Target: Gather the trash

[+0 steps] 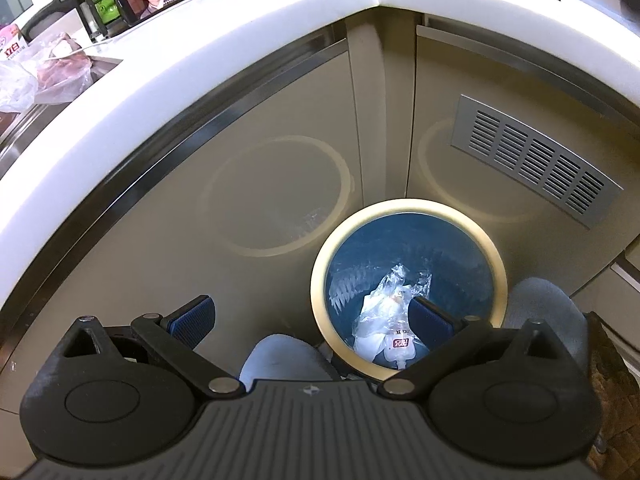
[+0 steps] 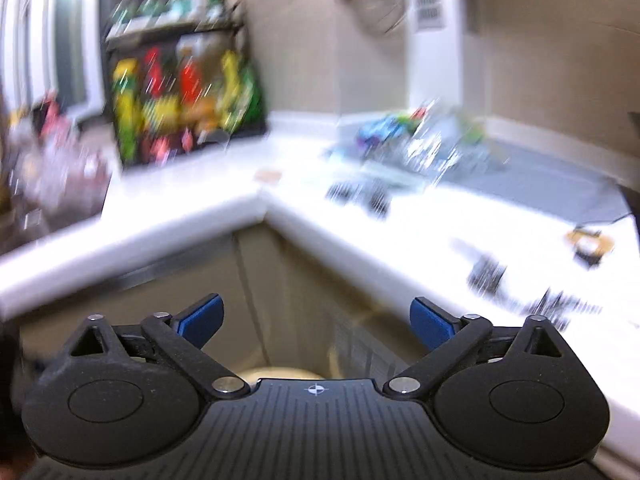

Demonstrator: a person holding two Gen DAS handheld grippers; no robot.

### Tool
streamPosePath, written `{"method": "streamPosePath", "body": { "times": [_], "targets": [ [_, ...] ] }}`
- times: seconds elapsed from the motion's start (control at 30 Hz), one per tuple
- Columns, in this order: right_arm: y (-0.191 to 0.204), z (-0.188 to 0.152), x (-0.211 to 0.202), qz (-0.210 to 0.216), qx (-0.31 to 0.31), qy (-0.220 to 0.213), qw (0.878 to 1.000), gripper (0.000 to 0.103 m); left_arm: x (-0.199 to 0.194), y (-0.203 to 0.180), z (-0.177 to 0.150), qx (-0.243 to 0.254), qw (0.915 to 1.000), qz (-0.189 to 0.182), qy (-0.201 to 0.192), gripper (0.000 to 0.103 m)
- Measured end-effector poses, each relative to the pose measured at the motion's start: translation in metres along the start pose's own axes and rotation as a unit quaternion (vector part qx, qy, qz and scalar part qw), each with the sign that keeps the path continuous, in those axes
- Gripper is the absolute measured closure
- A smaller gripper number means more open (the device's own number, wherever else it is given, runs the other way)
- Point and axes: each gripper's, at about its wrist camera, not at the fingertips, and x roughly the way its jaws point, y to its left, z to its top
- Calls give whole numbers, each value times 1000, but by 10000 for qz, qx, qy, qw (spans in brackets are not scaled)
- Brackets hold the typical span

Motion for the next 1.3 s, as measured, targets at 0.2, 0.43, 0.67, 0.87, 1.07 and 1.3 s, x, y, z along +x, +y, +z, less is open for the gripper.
{"method": "streamPosePath", "body": {
  "times": [0.2,0.43,0.67,0.87,1.07,1.3],
  "targets": [
    [-50,48,25,-40,1011,-283,9945,0,4,0,1,-28,10000,38,59,0],
    [-100,86,79,-279,1837,-323,9821,0,12,1,1,-50,9998,86,184,0],
    [-149,102,145,-649,2845,-24,9565,0,19,4,3,-91,9995,127,266,0],
    [-171,105,191,-1016,3311,159,9380,0,28,7,6,-130,9990,145,393,0],
    [-169,116,230,-916,3399,346,9354,0,32,7,7,-120,9985,216,485,0],
    [-151,123,255,-640,3020,317,9506,28,33,11,8,-155,9979,331,543,0]
  ]
}}
